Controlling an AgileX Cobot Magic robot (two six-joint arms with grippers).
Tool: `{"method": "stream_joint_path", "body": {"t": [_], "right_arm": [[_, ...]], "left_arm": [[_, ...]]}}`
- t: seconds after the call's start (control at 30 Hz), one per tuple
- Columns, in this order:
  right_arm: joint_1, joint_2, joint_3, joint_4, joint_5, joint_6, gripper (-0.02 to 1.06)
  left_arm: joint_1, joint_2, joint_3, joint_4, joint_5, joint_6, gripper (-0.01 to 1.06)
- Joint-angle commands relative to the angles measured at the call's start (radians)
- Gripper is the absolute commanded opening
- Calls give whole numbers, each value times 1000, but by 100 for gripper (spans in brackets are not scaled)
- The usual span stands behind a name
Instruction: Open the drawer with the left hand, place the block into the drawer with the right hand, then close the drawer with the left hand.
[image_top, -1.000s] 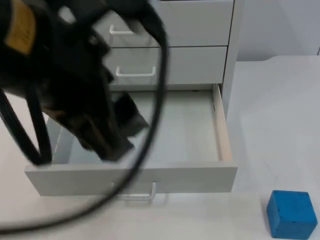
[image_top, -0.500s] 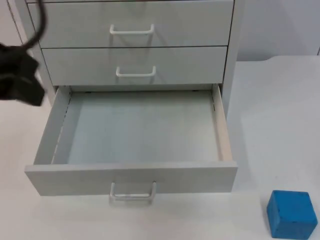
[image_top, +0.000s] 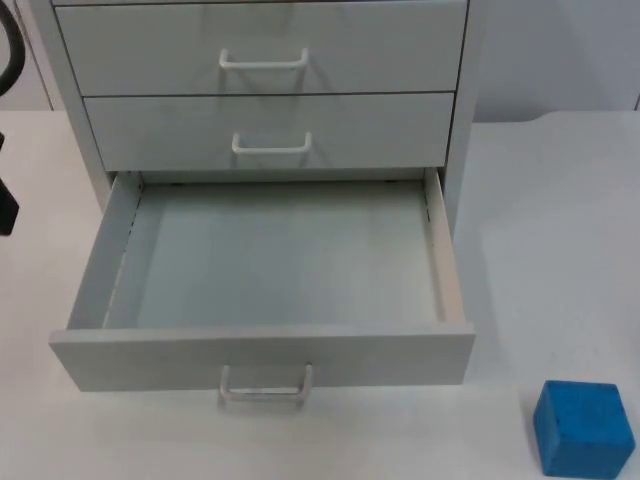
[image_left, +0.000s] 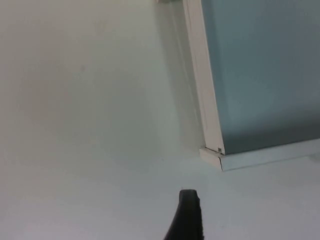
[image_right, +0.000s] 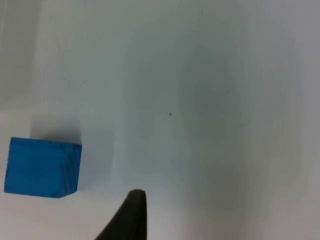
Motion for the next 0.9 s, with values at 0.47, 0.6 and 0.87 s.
{"method": "stream_joint_path", "body": {"t": [0.47, 0.6, 0.87], "right_arm": [[-2, 0, 2, 24, 27, -8, 105], [-2, 0, 2, 29, 48, -8, 105], [-2, 0, -6, 58, 99, -12, 105]], "left_arm": [[2, -348, 28, 14, 41, -1, 68], [2, -412, 68, 14, 1, -1, 68], [2, -444, 112, -4, -49, -1, 68]]}}
